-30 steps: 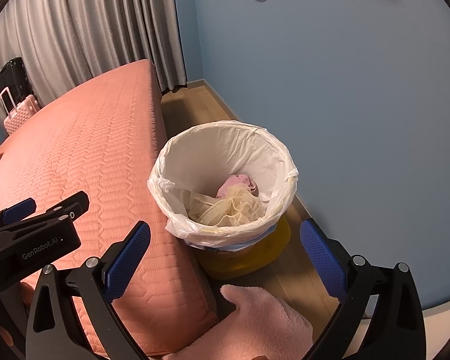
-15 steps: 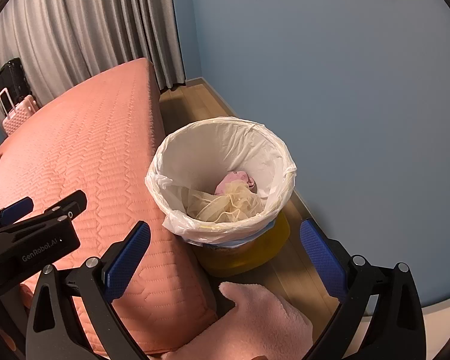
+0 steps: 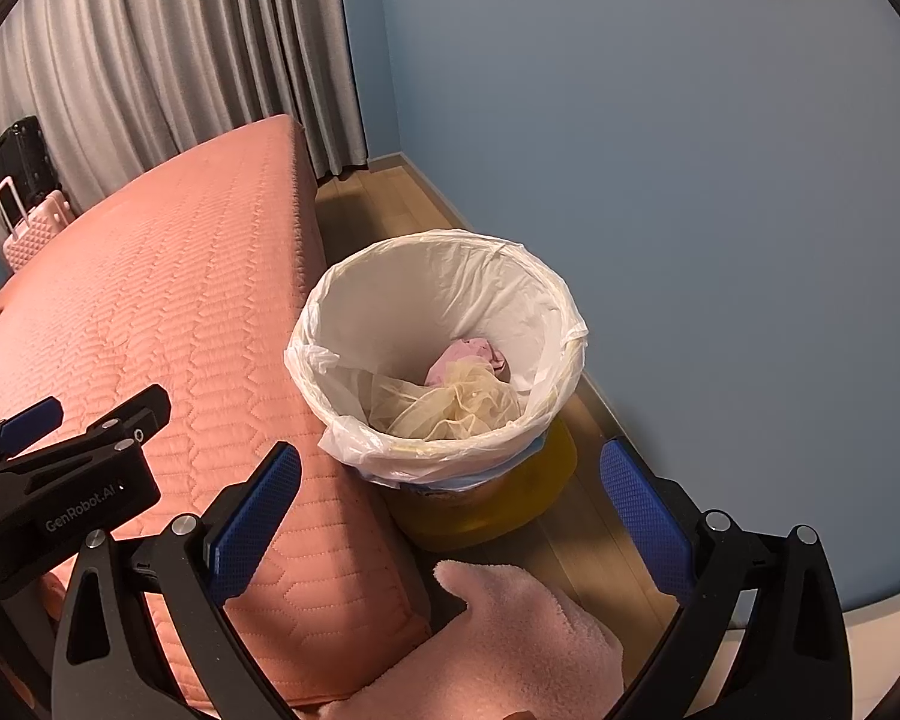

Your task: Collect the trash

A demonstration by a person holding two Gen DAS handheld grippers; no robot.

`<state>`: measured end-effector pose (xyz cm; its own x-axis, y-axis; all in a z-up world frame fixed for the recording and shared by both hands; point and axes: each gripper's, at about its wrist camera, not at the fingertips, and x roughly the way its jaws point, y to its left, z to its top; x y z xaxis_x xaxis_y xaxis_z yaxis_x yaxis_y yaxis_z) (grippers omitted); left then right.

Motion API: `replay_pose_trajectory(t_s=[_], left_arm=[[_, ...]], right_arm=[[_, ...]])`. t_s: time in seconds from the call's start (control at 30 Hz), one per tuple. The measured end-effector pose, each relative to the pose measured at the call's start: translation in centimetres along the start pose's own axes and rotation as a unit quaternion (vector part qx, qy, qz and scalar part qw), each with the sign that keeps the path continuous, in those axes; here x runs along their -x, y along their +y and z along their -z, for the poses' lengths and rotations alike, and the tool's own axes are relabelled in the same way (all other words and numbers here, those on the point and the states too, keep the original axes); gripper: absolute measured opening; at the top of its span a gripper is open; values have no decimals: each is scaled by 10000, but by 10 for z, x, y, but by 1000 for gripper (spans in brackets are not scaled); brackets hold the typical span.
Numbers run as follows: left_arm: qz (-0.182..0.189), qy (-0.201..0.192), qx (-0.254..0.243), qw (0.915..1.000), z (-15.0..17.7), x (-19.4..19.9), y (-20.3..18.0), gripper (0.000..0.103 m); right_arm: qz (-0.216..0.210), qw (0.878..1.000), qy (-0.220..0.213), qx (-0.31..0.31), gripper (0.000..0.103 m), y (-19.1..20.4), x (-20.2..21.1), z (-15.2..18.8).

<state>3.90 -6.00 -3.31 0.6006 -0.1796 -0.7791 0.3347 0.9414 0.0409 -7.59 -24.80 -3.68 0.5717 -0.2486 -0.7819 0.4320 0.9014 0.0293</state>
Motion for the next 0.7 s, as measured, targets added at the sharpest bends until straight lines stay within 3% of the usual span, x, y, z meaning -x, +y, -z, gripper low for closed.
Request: replay_pose_trajectory(t_s=[0.7], left_arm=[[6,-2,-65,10000,2,1,-5,96]], right_arm=[[26,10000,11,-56,97,-2,0,0]])
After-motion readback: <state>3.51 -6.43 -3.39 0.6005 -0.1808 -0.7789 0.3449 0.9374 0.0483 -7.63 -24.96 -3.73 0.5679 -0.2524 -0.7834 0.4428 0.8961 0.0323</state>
